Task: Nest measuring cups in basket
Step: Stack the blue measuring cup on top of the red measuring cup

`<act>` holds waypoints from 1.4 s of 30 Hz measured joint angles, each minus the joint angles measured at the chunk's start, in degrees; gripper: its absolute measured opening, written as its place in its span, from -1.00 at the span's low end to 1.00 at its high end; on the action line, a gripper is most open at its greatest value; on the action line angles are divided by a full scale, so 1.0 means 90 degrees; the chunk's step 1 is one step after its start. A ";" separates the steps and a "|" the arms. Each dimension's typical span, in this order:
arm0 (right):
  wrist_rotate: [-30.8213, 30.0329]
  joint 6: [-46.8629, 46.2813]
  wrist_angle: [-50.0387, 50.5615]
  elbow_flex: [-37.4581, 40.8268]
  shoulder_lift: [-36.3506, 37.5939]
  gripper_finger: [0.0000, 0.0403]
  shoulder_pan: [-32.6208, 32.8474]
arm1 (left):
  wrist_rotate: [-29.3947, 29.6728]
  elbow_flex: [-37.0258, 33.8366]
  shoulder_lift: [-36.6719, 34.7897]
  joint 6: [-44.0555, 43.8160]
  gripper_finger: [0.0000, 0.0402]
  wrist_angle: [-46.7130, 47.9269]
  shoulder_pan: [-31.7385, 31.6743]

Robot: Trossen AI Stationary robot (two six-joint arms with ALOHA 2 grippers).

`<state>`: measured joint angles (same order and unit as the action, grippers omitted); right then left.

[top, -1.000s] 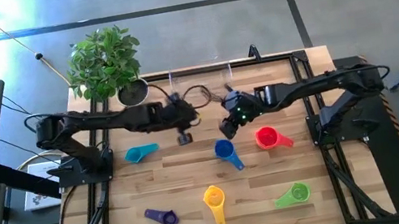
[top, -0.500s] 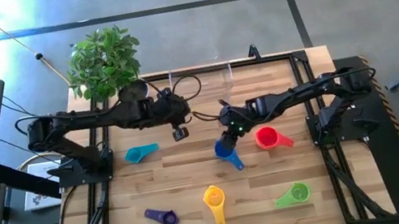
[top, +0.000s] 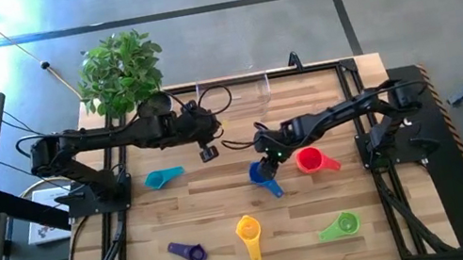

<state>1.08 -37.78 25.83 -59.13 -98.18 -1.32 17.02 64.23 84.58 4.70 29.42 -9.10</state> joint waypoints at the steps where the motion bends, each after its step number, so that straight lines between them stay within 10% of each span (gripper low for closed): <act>1: 0.0006 0.0002 0.0060 0.0002 -0.0035 -0.15 0.0004 | -0.0002 0.0000 0.0000 -0.0002 -0.71 -0.0006 0.0000; 8: 0.0183 -0.0084 -0.0002 0.0000 -0.0237 -0.23 0.0036 | 0.0002 0.0000 0.0000 -0.0002 -0.71 -0.0018 -0.0005; 17: 0.0433 -0.0247 -0.0044 -0.0003 -0.0222 -0.95 0.0034 | 0.0005 0.0000 0.0002 -0.0002 -0.71 -0.0017 -0.0005; 42: 0.0024 0.0955 0.2357 -0.0010 0.1899 -0.99 -0.0020 | 0.0010 0.0000 0.0005 -0.0019 -0.71 0.0035 -0.0005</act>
<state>1.30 -29.19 47.04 -59.22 -81.09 -1.50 17.11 64.23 84.62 4.54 29.74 -9.15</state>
